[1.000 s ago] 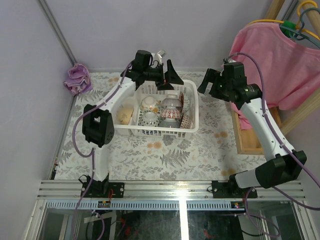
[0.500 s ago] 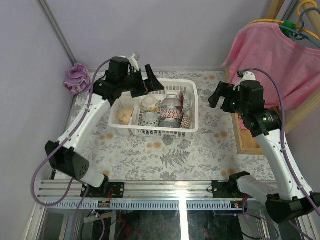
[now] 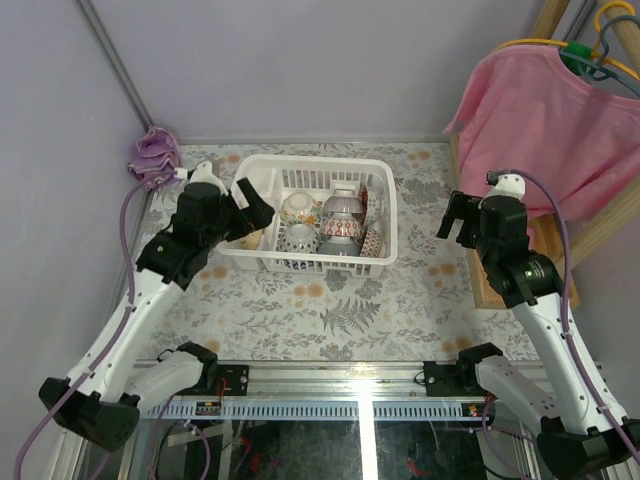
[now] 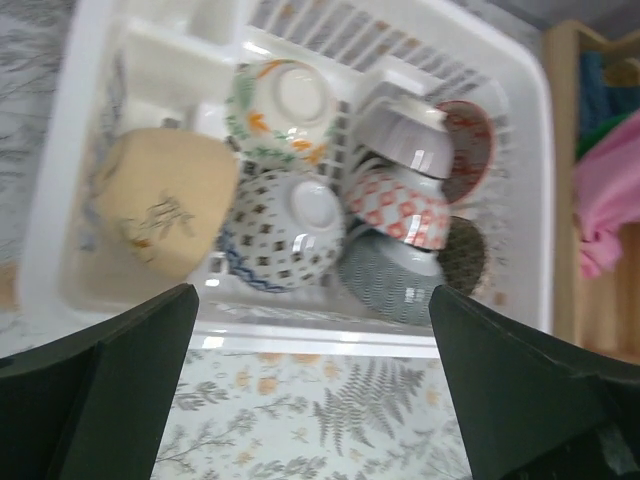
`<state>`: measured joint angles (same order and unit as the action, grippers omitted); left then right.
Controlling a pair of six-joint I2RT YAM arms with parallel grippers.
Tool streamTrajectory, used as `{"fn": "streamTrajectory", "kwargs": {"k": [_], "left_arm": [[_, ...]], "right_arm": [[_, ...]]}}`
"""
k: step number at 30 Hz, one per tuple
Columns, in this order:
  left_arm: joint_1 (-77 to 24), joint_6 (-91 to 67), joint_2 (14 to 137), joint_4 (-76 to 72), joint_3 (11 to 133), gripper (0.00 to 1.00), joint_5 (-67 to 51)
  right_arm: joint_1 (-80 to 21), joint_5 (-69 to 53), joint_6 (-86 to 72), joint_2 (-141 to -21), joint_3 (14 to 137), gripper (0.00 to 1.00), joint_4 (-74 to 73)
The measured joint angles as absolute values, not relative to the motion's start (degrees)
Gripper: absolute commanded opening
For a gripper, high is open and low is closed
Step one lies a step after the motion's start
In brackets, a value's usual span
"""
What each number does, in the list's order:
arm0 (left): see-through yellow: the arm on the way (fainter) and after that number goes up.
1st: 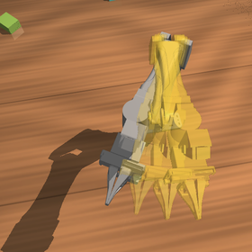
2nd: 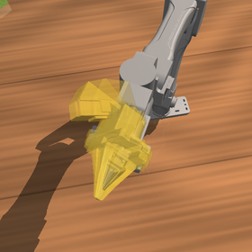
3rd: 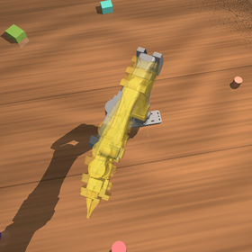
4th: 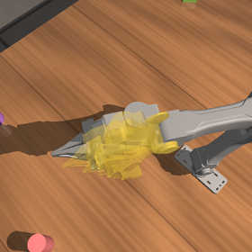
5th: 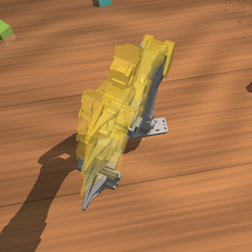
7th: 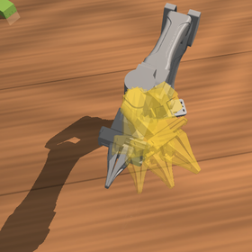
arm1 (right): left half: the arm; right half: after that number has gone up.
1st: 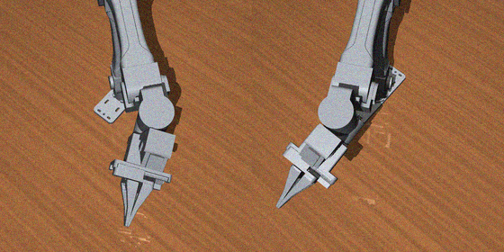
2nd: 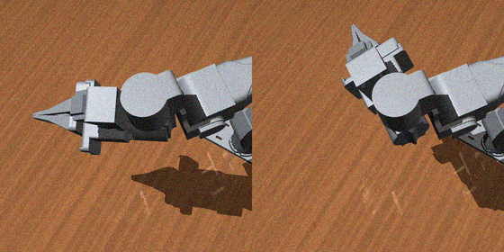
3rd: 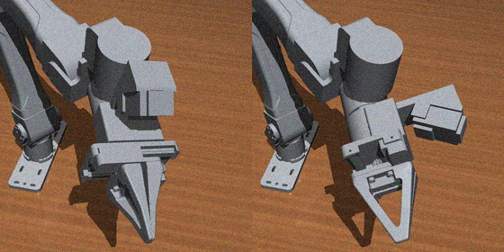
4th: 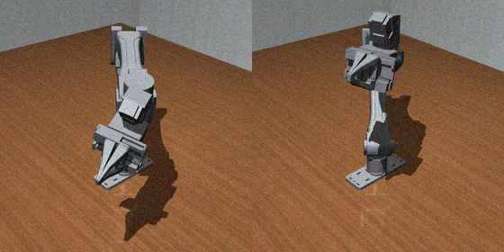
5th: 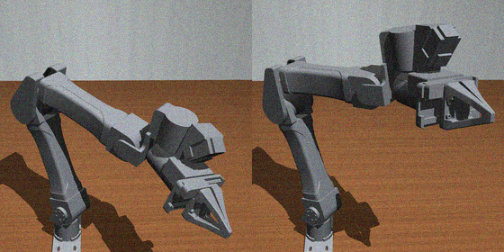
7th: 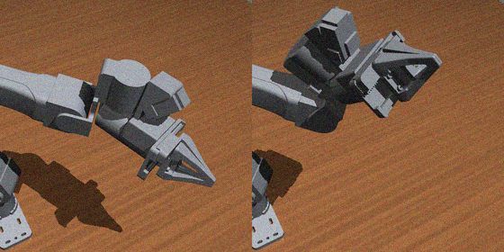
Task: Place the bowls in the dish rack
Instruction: Reset both arms
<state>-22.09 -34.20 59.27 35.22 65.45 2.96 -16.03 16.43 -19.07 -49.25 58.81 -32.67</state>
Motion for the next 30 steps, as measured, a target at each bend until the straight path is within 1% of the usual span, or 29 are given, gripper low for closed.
{"fn": "streamTrajectory", "kwargs": {"k": [5,11,15,24,27,30], "left_arm": [[-22.1,-32.6,53.1,30.1,53.6,1.00,10.0],[-22.1,-29.5,50.7,24.1,46.6,1.00,17.9],[-22.1,-26.4,45.3,20.8,41.6,1.00,22.3],[-22.1,-20.6,29.8,12.8,24.6,1.00,26.8],[-22.1,-20.6,27.1,11.7,20.3,1.00,27.7],[-22.1,-21.2,26.1,10.4,18.7,1.00,28.9]], "right_arm": [[-16.0,23.6,-17.8,-47.4,52.9,0.99,-29.7],[-16.0,29.6,-15.4,-42.8,43.6,0.99,-24.6],[-16.0,32.1,-14.4,-37.8,38.0,0.99,-21.6],[-16.0,35.8,-13.3,-22.6,20.7,0.99,-13.5],[-16.0,36.4,-13.3,-22.1,17.2,0.99,-10.8],[-16.0,37.0,-12.6,-25.7,16.5,0.99,-8.8]]}}
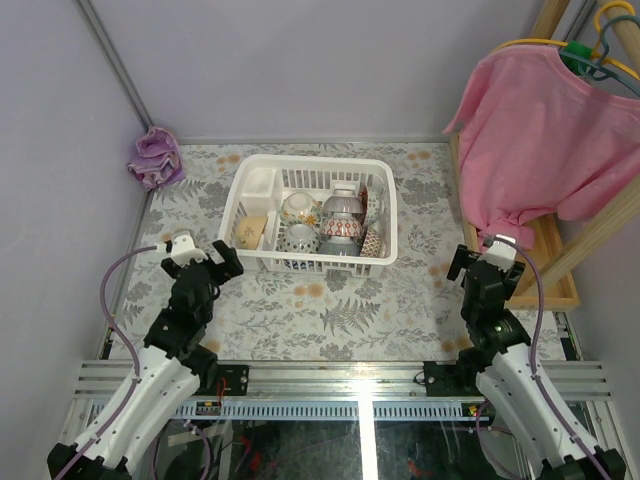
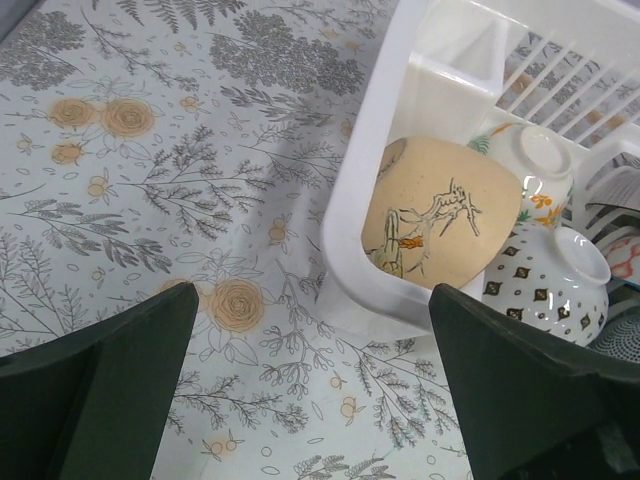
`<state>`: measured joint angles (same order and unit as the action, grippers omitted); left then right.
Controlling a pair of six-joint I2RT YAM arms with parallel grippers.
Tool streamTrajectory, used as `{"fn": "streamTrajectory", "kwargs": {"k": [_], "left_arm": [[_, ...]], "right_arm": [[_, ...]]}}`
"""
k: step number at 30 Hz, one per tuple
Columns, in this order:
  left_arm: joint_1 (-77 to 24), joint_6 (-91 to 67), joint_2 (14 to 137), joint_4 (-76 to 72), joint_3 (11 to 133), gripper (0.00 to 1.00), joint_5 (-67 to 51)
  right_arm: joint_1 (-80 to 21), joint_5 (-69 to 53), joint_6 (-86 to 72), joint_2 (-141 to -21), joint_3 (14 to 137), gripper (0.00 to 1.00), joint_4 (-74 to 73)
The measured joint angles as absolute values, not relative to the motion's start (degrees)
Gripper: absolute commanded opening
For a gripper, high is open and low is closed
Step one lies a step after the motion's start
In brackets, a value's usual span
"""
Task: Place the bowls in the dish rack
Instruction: Reset both arms
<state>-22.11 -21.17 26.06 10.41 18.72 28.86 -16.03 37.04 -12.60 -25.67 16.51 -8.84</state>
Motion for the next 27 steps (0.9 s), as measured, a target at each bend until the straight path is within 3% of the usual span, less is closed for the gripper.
{"fn": "streamTrajectory", "kwargs": {"k": [11,22,27], "left_arm": [[-22.1,-18.6,22.8,6.3,15.0,1.00,32.4],[-23.6,-16.9,28.9,-2.8,13.3,1.00,34.5],[-23.9,-16.4,28.8,-3.6,12.9,1.00,35.5]], "right_arm": [[-16.0,38.8,-11.9,-45.4,16.3,0.99,-1.8],[-16.0,47.5,-16.8,-41.7,16.2,0.99,-2.8],[-16.0,44.6,-16.4,-25.2,11.9,1.00,-3.4]]}}
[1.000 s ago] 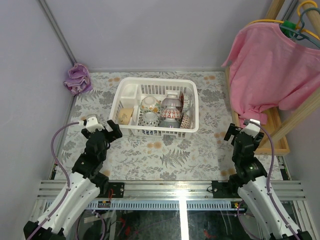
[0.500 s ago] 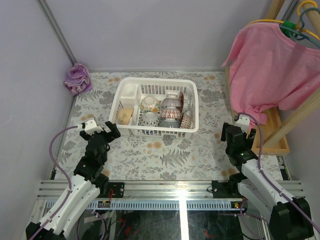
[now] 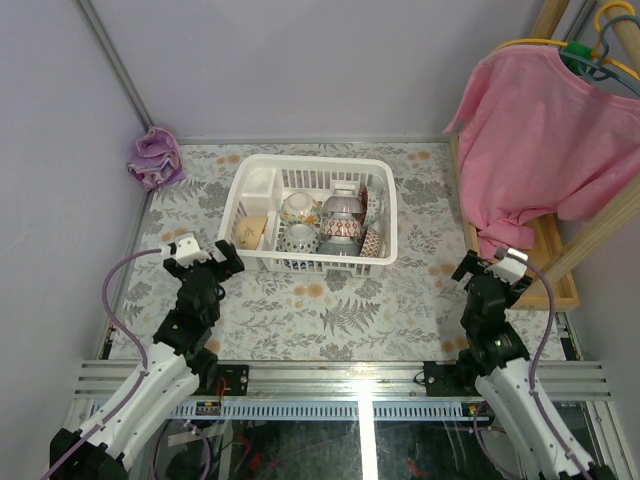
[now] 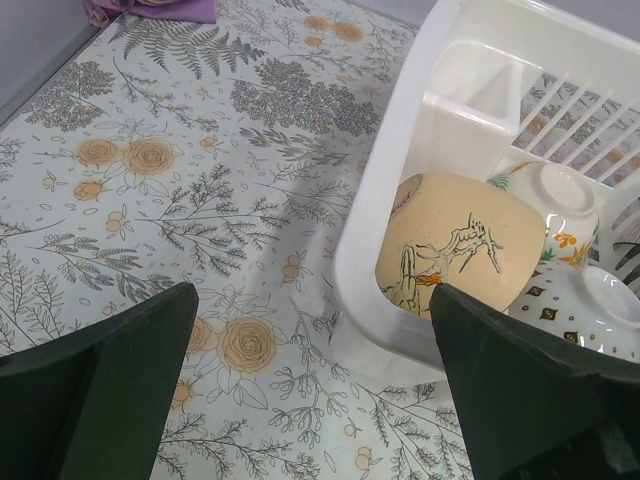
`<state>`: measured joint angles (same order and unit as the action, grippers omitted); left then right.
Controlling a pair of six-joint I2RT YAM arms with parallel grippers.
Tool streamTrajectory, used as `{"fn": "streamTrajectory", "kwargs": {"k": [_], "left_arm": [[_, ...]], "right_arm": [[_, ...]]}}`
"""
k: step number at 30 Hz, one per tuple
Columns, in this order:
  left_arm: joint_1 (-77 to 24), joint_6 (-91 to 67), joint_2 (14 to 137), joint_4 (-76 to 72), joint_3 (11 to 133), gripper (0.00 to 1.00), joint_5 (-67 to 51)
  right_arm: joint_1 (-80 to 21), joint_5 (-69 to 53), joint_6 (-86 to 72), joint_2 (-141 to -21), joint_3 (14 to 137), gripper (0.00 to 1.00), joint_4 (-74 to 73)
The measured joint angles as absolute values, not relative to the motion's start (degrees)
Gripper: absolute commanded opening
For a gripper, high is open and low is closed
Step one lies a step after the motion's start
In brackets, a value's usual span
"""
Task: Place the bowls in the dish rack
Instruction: Reset both arms
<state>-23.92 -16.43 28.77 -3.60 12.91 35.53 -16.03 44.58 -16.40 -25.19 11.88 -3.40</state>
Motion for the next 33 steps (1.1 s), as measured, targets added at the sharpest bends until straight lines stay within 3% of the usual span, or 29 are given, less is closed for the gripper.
{"fn": "streamTrajectory", "kwargs": {"k": [3,6,14,22,33], "left_arm": [[-24.0,-16.2,28.5,-3.9,12.6,1.00,35.8],[-24.3,-16.1,28.2,-4.0,12.5,1.00,36.0],[-24.8,-15.6,27.1,-3.9,12.1,1.00,36.5],[-25.3,-15.5,26.8,-4.0,11.9,1.00,37.2],[-25.5,-15.3,26.4,-4.1,11.6,1.00,37.5]], "right_arm": [[-16.0,40.0,-15.0,-12.7,8.3,1.00,-2.9],[-16.0,37.3,-14.7,-10.1,7.2,0.99,-3.0],[-16.0,24.3,-10.4,-18.4,7.2,0.99,-1.0],[-16.1,31.6,-10.6,-15.4,7.2,0.99,-1.1],[-16.1,31.0,-5.0,-28.2,5.3,0.99,5.2]]}}
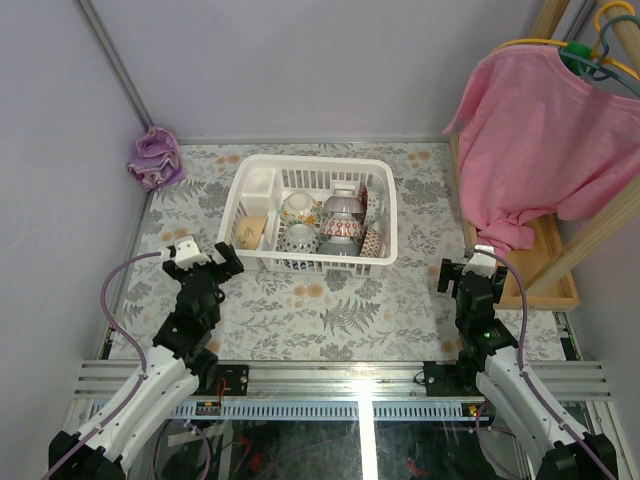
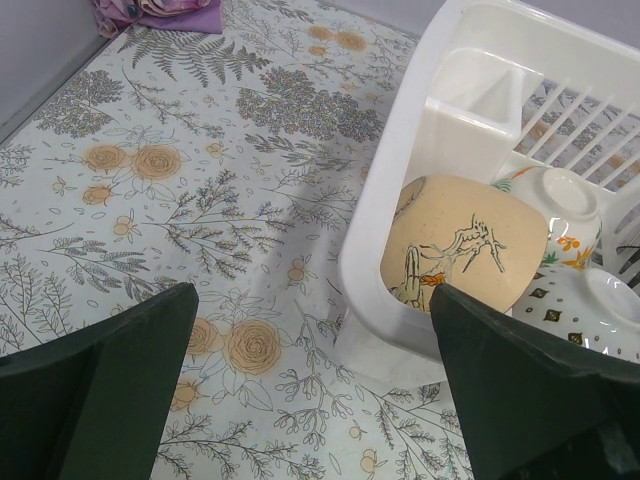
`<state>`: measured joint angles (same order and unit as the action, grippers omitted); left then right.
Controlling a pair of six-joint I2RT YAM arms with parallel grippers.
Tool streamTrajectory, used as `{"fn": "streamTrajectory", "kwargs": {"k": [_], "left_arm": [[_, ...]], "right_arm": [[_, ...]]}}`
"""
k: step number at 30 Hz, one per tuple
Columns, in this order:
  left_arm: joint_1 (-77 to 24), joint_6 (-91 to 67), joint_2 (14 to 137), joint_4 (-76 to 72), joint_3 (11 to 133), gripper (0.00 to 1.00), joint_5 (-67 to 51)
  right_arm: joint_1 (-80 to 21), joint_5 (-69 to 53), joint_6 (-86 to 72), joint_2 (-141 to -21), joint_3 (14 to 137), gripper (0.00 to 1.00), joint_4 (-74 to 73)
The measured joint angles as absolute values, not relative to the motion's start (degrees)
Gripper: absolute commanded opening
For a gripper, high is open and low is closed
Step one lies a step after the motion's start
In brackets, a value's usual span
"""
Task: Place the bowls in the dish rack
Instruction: Reset both arms
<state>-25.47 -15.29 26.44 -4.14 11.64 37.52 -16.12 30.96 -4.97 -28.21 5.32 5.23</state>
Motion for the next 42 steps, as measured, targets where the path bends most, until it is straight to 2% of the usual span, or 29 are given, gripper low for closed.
{"fn": "streamTrajectory", "kwargs": {"k": [3,10,14,31,38,42], "left_arm": [[-25.5,-15.3,26.5,-4.2,11.6,1.00,37.5],[-25.5,-15.3,26.6,-4.3,11.6,1.00,37.6],[-26.2,-15.0,24.7,-4.2,10.9,1.00,37.8],[-28.0,-7.5,22.1,-9.7,7.5,1.00,40.3],[-28.5,-6.9,35.5,-16.6,10.7,1.00,42.9],[-28.5,-6.4,37.6,-18.3,11.1,1.00,42.3]], "right_arm": [[-16.1,30.1,-4.5,-30.7,4.5,0.99,7.2],[-16.1,17.3,1.0,-38.4,4.7,0.99,11.1],[-16.1,18.2,0.7,-40.3,4.4,0.99,12.2],[-16.1,22.9,-0.5,-24.7,0.7,0.99,12.7],[-16.1,22.8,-0.4,-21.7,0.4,0.99,12.3],[-16.1,22.8,-0.4,-21.4,0.4,0.99,12.3]]}}
